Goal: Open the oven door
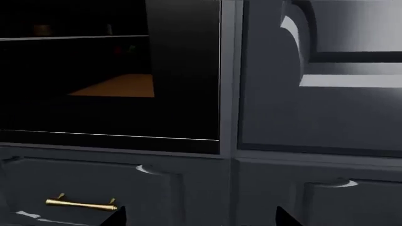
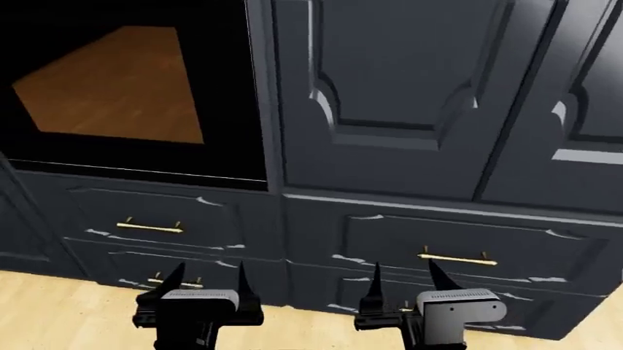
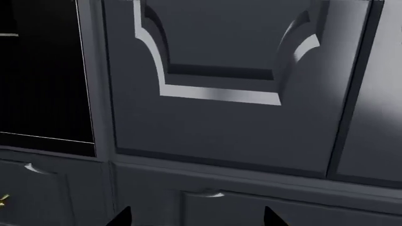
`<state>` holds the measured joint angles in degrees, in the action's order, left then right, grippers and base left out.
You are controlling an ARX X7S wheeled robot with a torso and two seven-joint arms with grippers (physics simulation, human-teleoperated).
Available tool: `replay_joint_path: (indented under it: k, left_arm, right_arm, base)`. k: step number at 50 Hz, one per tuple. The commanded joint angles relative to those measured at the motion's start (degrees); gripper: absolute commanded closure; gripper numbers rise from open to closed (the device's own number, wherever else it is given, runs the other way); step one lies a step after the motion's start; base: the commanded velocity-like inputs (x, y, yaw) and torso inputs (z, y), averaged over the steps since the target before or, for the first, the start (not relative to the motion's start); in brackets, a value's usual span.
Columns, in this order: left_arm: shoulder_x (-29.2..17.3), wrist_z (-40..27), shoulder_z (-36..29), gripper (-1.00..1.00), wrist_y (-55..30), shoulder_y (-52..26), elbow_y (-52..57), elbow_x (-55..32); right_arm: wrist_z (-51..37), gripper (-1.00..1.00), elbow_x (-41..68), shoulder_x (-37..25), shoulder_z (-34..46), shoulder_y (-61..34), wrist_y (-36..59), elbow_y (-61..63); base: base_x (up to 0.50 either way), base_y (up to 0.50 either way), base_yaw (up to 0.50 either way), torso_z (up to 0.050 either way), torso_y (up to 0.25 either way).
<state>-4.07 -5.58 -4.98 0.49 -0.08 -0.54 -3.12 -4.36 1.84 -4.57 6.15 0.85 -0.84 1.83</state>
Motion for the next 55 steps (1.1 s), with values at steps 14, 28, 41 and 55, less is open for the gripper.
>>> replay_joint_path:
  k: [14, 28, 41, 55]
  left_arm:
    - [-1.64, -2.20, -1.97, -1.00, 0.29, -0.11, -0.05, -1.33]
    - [-2.41, -3.18, -2.84, -1.00, 0.56, -0.08, -0.04, -2.03]
    - [-3.04, -3.61, -3.60, -1.00, 0.82, -0.02, 0.03, -2.84]
    - [-3.52, -4.38, -4.23, -1.00, 0.99, -0.12, -0.15, -3.42]
  right_arm:
    - [-0.80, -1.00, 2.22, -1.79, 2.27, 0.22, -0.15, 0.25]
    - [-2.22, -1.00, 1.49, -2.36, 3.73, 0.31, -0.17, -0.03]
    - [0.14, -1.00, 4.33, -3.67, 5.08, 0.98, 0.58, 1.71]
    - [-0.86, -1.00, 4.23, -4.22, 5.57, 0.81, 0.09, 1.76]
  base:
    - [0.00, 0.00, 0.50, 0.000, 0.000]
    - [-0.01, 0.03, 0.29, 0.000, 0.000]
    - [0.15, 0.04, 0.00, 0.000, 0.000]
    - [0.27, 0.08, 0.00, 0.000, 0.000]
